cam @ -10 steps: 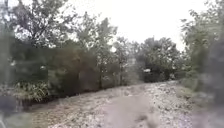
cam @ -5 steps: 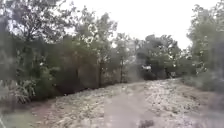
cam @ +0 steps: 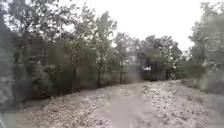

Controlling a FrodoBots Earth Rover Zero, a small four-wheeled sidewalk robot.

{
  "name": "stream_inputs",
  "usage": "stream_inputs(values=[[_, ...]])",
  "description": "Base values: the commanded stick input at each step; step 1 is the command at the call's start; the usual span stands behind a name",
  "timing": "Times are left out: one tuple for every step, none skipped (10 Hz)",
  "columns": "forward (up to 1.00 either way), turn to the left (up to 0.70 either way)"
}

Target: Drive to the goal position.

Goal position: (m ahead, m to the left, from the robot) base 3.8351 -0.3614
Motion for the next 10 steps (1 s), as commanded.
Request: stream_inputs(values=[[0.45,0.0],[0.45,0.0],[0.45,0.0],[0.45,0.0],[0.45,0.0],[0.45,0.0],[0.45,0.0],[0.45,0.0],[0.45,-0.04],[0.45,-0.27]])
